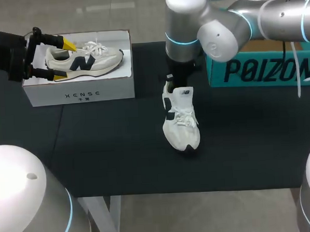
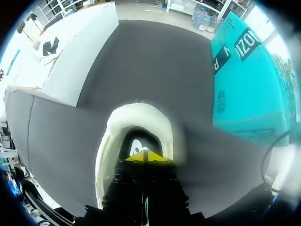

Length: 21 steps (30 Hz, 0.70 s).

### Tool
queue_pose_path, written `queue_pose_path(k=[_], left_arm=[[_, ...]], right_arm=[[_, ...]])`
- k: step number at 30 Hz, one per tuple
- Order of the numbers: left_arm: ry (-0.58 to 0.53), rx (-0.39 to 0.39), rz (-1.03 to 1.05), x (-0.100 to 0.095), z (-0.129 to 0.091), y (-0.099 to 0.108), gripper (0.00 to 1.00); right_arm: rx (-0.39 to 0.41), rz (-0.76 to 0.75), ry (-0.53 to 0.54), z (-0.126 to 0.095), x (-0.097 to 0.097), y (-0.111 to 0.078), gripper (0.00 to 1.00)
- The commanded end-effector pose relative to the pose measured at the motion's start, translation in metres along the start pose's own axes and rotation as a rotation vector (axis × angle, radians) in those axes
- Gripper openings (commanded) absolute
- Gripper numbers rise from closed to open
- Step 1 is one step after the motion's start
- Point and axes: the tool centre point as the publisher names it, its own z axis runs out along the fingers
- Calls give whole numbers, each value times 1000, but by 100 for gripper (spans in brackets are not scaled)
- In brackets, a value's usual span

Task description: Take the shoe out of the shoebox, open the shoe tongue, remove and reinsert the insole, then place the shoe into the shoebox

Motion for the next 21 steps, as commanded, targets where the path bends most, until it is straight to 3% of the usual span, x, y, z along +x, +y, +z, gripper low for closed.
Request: queue_pose_path(k=[1,8,16,21], left_arm=[[4,0,0,0,0,0,100],[4,0,0,0,0,0,100],[4,0,0,0,0,0,100],[4,0,0,0,0,0,100]], right_arm=[[17,-9,-7,14,4,1,0],[48,-19,-26,24,7,-6,0],[0,-31,-21,-10,9,-4,0],[1,-21,-13,-5,5,0,0]])
